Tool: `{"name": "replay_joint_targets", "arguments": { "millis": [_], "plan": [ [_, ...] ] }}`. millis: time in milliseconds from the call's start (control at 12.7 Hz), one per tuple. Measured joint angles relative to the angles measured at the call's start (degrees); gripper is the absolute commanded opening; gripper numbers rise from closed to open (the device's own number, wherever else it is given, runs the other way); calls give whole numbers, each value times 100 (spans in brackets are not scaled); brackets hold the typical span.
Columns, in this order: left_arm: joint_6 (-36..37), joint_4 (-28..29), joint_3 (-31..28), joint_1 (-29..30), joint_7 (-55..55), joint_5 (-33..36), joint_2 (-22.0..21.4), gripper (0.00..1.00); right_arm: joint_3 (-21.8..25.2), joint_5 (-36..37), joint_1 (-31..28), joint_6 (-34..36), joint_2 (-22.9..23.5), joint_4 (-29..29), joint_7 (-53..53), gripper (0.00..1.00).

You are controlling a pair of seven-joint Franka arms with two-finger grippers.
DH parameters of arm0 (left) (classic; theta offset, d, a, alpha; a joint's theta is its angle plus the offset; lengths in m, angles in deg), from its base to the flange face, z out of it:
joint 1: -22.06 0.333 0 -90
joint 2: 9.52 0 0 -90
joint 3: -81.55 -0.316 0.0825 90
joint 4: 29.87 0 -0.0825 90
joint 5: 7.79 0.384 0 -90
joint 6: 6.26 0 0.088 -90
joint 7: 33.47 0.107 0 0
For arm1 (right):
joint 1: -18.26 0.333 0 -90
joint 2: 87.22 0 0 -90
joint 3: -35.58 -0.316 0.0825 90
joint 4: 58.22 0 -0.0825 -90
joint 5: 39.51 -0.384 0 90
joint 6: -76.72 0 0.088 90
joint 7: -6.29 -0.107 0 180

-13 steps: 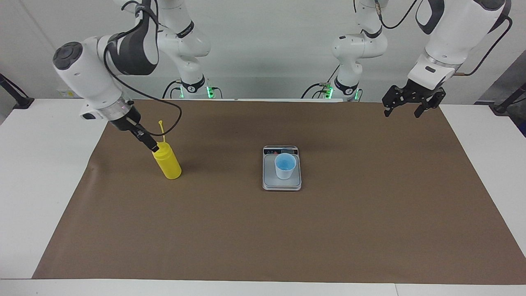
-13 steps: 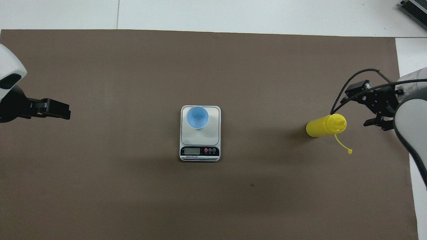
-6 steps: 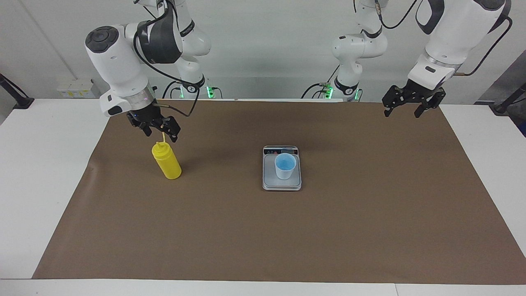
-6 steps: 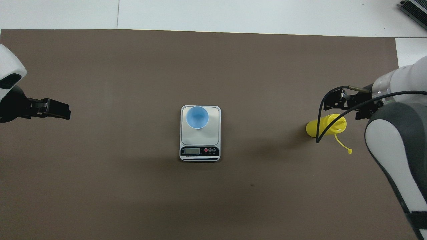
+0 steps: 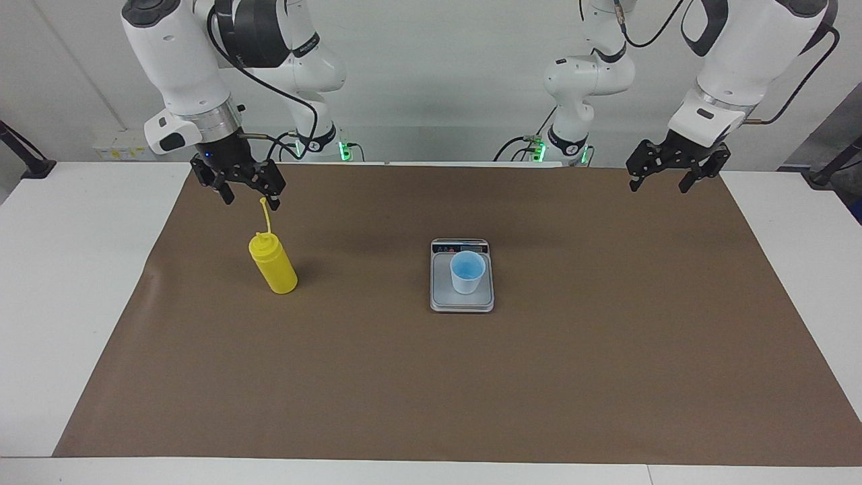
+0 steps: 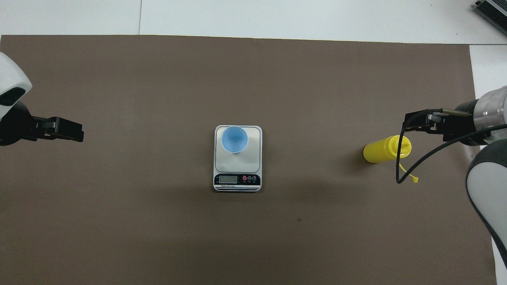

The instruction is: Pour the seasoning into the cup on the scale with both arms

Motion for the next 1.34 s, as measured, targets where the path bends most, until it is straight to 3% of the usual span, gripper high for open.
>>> {"name": "replay_joint_targets", "arguments": {
  "millis": [237, 473, 710, 1341],
  "plan": [
    [0, 0, 0, 0, 0, 0, 0, 100, 2, 23, 2, 187, 3, -9, 50, 100],
    [0, 0, 0, 0, 0, 0, 0, 100, -40, 487, 24, 461, 127, -193, 460, 100],
    [0, 0, 0, 0, 0, 0, 0, 100, -109, 469, 49, 502, 309, -458, 486, 100],
    [0, 0, 0, 0, 0, 0, 0, 100, -112, 320, 62, 518, 343, -447, 486, 100]
  ]
}}
